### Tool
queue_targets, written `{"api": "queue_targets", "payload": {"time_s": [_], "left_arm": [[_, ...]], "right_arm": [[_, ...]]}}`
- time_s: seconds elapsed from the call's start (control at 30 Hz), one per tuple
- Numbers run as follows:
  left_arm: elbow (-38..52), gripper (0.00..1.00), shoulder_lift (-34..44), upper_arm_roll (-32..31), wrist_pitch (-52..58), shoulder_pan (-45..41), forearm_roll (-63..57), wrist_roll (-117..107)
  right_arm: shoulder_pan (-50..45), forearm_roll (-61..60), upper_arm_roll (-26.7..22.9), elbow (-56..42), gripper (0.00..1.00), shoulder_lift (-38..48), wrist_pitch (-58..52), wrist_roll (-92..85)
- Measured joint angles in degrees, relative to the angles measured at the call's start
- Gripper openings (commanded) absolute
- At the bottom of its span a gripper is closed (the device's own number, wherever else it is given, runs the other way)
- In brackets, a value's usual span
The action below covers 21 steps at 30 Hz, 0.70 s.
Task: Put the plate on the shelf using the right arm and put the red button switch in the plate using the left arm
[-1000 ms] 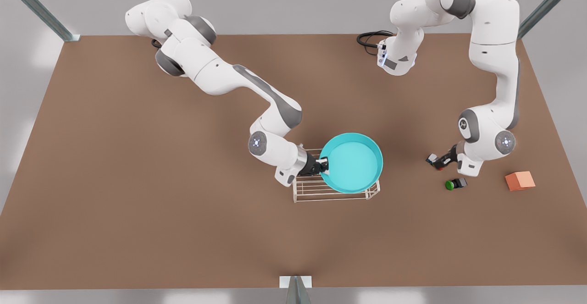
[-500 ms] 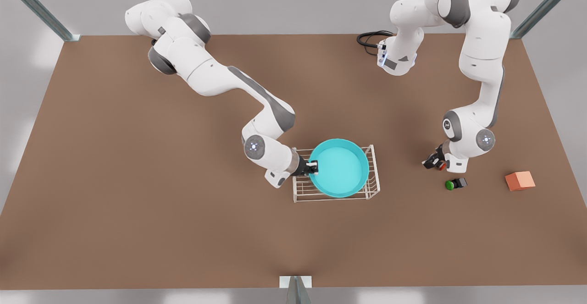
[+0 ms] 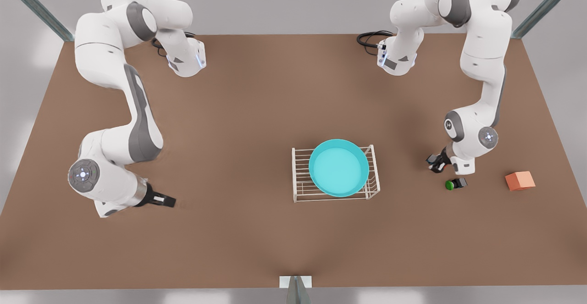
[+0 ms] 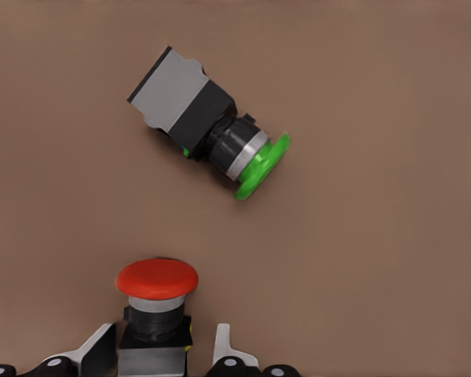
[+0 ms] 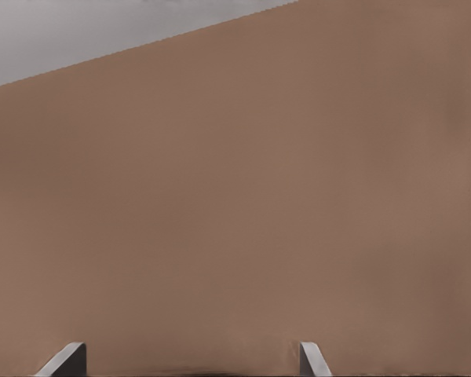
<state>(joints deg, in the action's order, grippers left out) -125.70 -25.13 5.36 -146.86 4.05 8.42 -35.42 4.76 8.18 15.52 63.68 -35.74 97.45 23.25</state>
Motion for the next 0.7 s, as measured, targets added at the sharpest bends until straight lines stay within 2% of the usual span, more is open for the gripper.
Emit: {"api": "queue_targets", "payload": {"time_s": [0.07,0.17,0.3,0.43,0.47,0.57,0.6,0.7], "left_arm": [[0.00,0.71,-0.10,0.00,-0.09,-0.01,-0.18,-0.85],[0.14,0.71,-0.53,0.00,-0.24,-0.01,-0.31,-1.95],[0.25,0.71,-0.74,0.00,-0.36,-0.08,-0.39,-3.17],[0.24,0.70,-0.99,0.08,-0.45,-0.14,-0.41,-4.12],[0.25,0.58,-1.12,0.23,-0.47,-0.22,-0.45,-4.35],[0.26,0.56,-1.50,0.63,-0.54,-0.43,-0.45,-4.89],[0.26,0.47,-1.52,0.72,-0.55,-0.49,-0.49,-5.08],[0.26,0.41,-1.46,0.87,-0.55,-0.74,-0.74,-5.79]], "right_arm": [[0.06,1.40,-2.57,4.08,1.00,7.77,-4.39,-2.68],[-0.05,1.98,-3.40,8.13,1.00,12.38,-8.52,-6.13],[0.06,-1.30,-7.72,18.79,1.00,22.16,-9.88,-9.80],[-0.09,-2.52,-8.34,20.70,1.00,23.75,-10.53,-12.82],[-0.18,-2.67,-8.38,20.73,1.00,23.64,-10.63,-13.49],[-0.47,-2.98,-8.39,20.73,1.00,23.46,-10.86,-15.29],[-0.53,-3.04,-8.38,20.73,1.00,23.42,-10.91,-15.83],[-0.56,-3.15,-8.38,20.74,1.00,23.30,-11.03,-17.28]]}}
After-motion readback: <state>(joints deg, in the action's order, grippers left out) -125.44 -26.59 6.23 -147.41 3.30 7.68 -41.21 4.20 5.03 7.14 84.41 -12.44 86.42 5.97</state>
